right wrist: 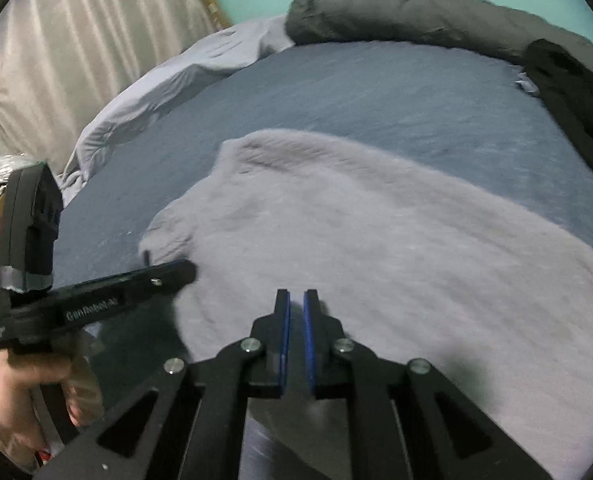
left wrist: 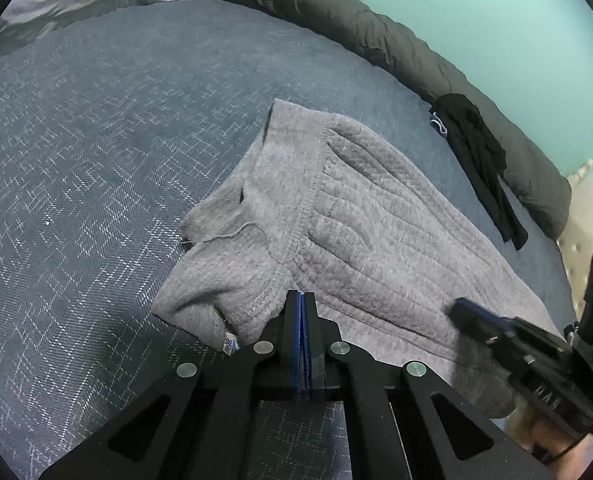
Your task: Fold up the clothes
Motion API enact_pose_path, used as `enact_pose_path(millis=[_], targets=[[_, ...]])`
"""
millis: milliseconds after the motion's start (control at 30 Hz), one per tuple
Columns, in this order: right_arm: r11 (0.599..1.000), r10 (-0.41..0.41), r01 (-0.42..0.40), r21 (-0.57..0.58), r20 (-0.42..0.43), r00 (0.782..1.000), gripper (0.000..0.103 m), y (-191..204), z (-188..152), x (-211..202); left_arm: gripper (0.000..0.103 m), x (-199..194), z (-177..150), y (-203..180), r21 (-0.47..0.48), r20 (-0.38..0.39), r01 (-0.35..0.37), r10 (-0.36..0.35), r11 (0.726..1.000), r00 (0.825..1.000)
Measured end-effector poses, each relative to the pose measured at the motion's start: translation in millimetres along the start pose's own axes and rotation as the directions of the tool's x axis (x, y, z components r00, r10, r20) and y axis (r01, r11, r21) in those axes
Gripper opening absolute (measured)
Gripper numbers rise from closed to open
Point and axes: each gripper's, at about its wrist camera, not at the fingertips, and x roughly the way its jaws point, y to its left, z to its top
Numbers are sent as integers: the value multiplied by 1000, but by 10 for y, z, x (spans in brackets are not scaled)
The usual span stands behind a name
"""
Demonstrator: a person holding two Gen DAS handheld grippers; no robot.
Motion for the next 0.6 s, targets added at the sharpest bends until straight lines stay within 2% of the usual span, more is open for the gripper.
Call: enact_pose_path(millis=[100,133,267,367,467,533,600], targets=[[999,-48,46,-26,-48,998,6,80,-42,161,2,1,-1,-1,2,-3,-3,3,1000,1000],[997,-70,68,-30,-64,995,2,52,-37,202,2,-4,-4,4,2,-4,-2,2,1000,1000],[986,-160,161,32,-40,986,0,-292,-47,33,2,-25,-15,24,1,-5,-2,2,1000,1000],[993,-97,94,75,38,995,4,-247,-22,-140,2,-41,-23,39,1,-5,-1,1,1000,1000],[1000,23,-23,6,33,999,4,35,34,-91,2,-45,-21,45,1,-7,-2,2,1000,1000],[999,9,-10,-41,-30,999,4,139,3,34,2,-52,-23,62,-1,-9,2,-2,1000,1000],[999,-28,28,-17,-39,999,4,-23,-60,2,2,-59,-24,82,-5,-10,7,-7,1000,1000]])
